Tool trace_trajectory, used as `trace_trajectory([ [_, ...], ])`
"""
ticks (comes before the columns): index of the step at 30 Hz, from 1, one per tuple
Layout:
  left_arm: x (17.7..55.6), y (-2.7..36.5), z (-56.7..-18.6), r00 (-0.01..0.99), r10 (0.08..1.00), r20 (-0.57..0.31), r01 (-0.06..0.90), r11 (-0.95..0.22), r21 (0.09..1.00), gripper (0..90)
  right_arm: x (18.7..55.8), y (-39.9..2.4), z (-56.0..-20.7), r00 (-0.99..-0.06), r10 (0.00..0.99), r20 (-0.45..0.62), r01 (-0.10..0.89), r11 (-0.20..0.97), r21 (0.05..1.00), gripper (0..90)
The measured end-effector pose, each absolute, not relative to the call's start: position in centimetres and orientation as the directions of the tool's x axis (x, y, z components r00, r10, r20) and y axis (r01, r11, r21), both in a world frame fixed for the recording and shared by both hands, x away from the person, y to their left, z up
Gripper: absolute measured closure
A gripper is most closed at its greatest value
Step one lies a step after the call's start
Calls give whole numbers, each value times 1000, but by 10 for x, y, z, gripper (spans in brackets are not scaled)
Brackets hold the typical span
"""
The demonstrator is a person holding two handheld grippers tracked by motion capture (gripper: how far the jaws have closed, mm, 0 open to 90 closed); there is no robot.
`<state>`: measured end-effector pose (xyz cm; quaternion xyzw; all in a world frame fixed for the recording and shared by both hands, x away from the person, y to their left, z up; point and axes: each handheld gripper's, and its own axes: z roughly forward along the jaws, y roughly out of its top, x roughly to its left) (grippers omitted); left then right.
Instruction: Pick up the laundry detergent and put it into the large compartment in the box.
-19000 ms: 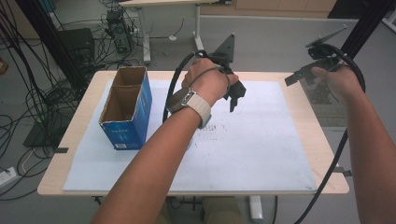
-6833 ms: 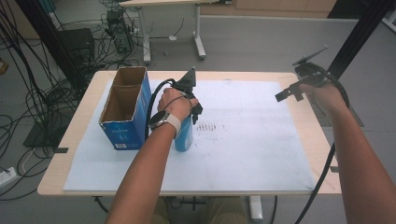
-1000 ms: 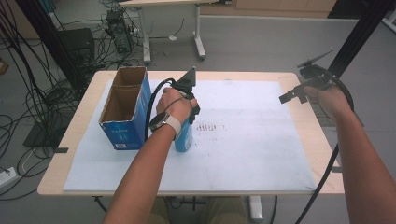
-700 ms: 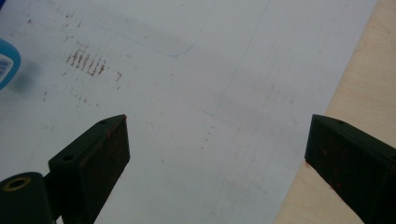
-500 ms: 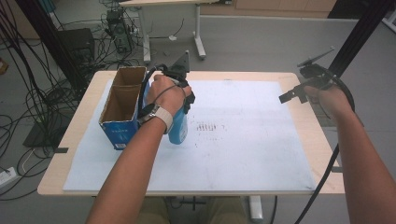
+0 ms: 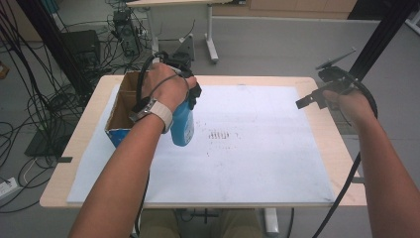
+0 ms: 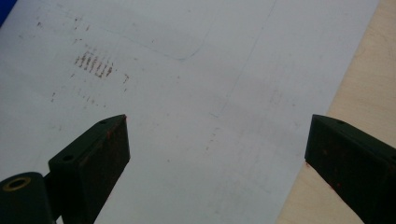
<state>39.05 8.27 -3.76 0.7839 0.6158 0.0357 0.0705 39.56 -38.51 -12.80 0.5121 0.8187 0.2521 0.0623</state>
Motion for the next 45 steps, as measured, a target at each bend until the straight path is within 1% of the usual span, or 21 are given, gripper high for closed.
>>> trace_trajectory([
  [13, 379, 91, -2, 228, 973, -22, 959, -220, 177, 385, 397, -375, -127, -482, 862, 156, 799, 359, 482, 64],
  [20, 375, 100, 9, 213, 977, -32, 961, -203, 186, 384, 399, -367, -126, -489, 858, 155, 795, 367, 483, 64],
  [28, 367, 107, 25, 198, 980, -27, 957, -188, 219, 384, 397, -363, -125, -492, 857, 152, 792, 368, 488, 64],
  [37, 368, 119, 32, 191, 981, -36, 959, -179, 222, 384, 397, -359, -124, -488, 860, 147, 794, 367, 485, 64],
  [45, 373, 135, 38, 193, 980, -42, 960, -179, 217, 384, 396, -352, -125, -465, 873, 151, 802, 342, 489, 64],
])
